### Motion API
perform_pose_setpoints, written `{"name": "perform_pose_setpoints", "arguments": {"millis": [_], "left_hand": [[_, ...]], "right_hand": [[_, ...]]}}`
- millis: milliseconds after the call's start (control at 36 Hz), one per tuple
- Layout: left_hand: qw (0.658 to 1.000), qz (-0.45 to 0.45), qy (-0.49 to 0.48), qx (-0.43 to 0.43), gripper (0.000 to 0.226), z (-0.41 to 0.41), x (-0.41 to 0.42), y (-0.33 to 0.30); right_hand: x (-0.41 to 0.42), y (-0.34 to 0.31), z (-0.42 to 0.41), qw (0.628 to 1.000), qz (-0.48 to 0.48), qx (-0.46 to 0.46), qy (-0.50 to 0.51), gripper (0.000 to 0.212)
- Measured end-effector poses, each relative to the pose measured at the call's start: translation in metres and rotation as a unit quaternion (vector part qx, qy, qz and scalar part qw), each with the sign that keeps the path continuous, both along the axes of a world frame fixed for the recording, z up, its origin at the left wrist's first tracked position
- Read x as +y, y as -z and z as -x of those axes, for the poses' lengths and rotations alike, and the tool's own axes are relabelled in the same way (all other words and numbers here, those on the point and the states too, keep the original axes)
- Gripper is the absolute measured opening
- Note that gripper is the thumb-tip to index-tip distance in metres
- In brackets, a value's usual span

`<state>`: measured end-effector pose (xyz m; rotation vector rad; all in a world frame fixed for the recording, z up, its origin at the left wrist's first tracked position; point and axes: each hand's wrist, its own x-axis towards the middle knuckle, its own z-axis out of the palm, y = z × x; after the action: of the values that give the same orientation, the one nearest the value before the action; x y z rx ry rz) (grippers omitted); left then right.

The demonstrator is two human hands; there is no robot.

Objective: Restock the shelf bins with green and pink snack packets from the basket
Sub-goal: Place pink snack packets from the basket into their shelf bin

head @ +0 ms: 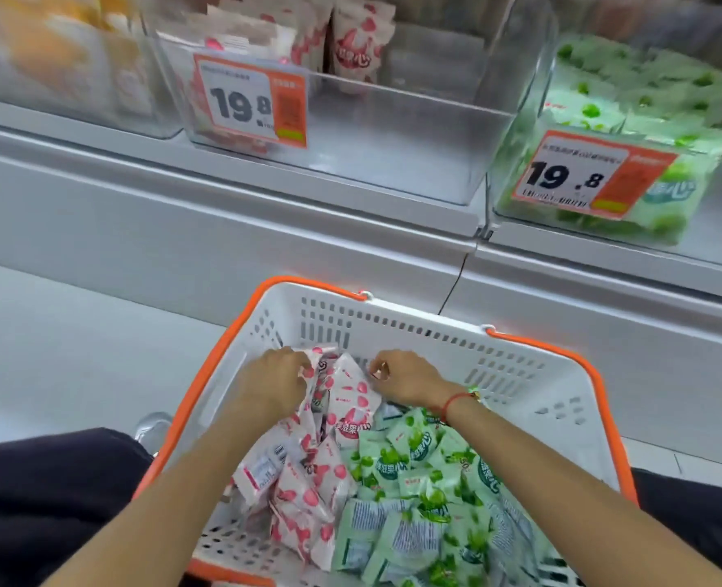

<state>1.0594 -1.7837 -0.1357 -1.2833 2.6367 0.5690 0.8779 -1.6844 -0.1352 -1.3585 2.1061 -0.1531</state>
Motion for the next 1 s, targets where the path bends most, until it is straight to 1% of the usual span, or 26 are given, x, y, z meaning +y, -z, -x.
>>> {"name": "perform_pose_setpoints", "arguments": {"millis": [28, 83, 139, 194, 250, 333, 361, 417, 444, 472, 500, 528, 556, 583, 639, 695, 750, 833, 889, 945, 1000], "left_hand": [[0.999, 0.0, 0.031, -0.044, 0.04, -0.004, 0.003, 0.01], [0.992, -0.019, 0.066, -0.11, 0.053, -0.011, 0.009, 0.026], [0.989, -0.055, 0.063, -0.125, 0.065, -0.016, 0.013, 0.036], [0.988, -0.072, 0.057, -0.122, 0.07, -0.019, 0.014, 0.042], [0.989, -0.063, 0.06, -0.122, 0.07, -0.019, 0.016, 0.043], [0.989, -0.027, 0.065, -0.131, 0.064, -0.013, 0.017, 0.04], [0.99, -0.019, 0.067, -0.126, 0.06, -0.01, 0.015, 0.038], [0.994, -0.038, 0.065, -0.08, 0.049, -0.002, 0.009, 0.034], [0.995, -0.071, 0.061, -0.043, 0.046, 0.003, 0.006, 0.029], [0.991, -0.12, 0.055, -0.009, 0.049, 0.009, 0.004, 0.026], [0.981, -0.188, 0.045, 0.017, 0.057, 0.015, 0.002, 0.019], [0.964, -0.261, 0.03, 0.03, 0.067, 0.02, 0.0, 0.011], [0.948, -0.315, 0.02, 0.039, 0.073, 0.025, -0.002, 0.002], [0.938, -0.344, 0.017, 0.044, 0.072, 0.028, -0.005, -0.005], [0.936, -0.345, 0.024, 0.063, 0.06, 0.031, -0.013, -0.025], [0.931, -0.347, 0.035, 0.11, 0.045, 0.03, -0.022, -0.047], [0.919, -0.355, 0.045, 0.164, 0.029, 0.027, -0.032, -0.071], [0.904, -0.33, 0.031, 0.271, 0.027, 0.023, -0.042, -0.113], [0.893, -0.296, 0.019, 0.339, 0.019, 0.02, -0.046, -0.14], [0.88, -0.264, 0.017, 0.394, 0.015, 0.02, -0.047, -0.166], [0.877, -0.239, 0.024, 0.416, 0.018, 0.019, -0.048, -0.19]], "right_hand": [[0.002, 0.011, -0.002, 0.999, -0.039, -0.024, -0.02, 0.032], [0.007, 0.03, -0.005, 0.994, -0.08, -0.06, -0.049, 0.044], [0.012, 0.047, -0.01, 0.993, -0.09, -0.059, -0.057, 0.052], [0.018, 0.061, -0.018, 0.994, -0.088, -0.023, -0.065, 0.059], [0.022, 0.07, -0.026, 0.997, -0.06, 0.003, -0.049, 0.052], [0.022, 0.073, -0.032, 0.998, -0.013, 0.052, -0.025, 0.026], [0.02, 0.072, -0.03, 0.998, -0.012, 0.048, -0.026, 0.02], [0.016, 0.061, -0.022, 1.0, -0.017, -0.003, -0.024, 0.02], [0.013, 0.052, -0.017, 0.999, -0.016, -0.038, -0.016, 0.02], [0.01, 0.041, -0.01, 0.997, -0.008, -0.072, -0.001, 0.017], [0.006, 0.029, -0.003, 0.995, 0.004, -0.1, 0.015, 0.015], [0.003, 0.015, 0.002, 0.992, 0.014, -0.12, 0.024, 0.018], [-0.001, 0.0, 0.007, 0.99, 0.024, -0.136, 0.027, 0.021], [-0.004, -0.014, 0.01, 0.988, 0.028, -0.152, 0.028, 0.02], [-0.01, -0.044, 0.016, 0.984, 0.033, -0.174, 0.028, 0.018], [-0.015, -0.074, 0.02, 0.983, 0.048, -0.175, 0.037, 0.026], [-0.018, -0.106, 0.019, 0.977, 0.084, -0.192, 0.05, 0.028], [-0.022, -0.148, 0.014, 0.957, 0.144, -0.233, 0.097, 0.029], [-0.025, -0.171, 0.01, 0.949, 0.168, -0.241, 0.115, 0.037], [-0.027, -0.191, 0.007, 0.944, 0.202, -0.23, 0.122, 0.043], [-0.031, -0.21, 0.005, 0.939, 0.251, -0.203, 0.117, 0.041]]}}
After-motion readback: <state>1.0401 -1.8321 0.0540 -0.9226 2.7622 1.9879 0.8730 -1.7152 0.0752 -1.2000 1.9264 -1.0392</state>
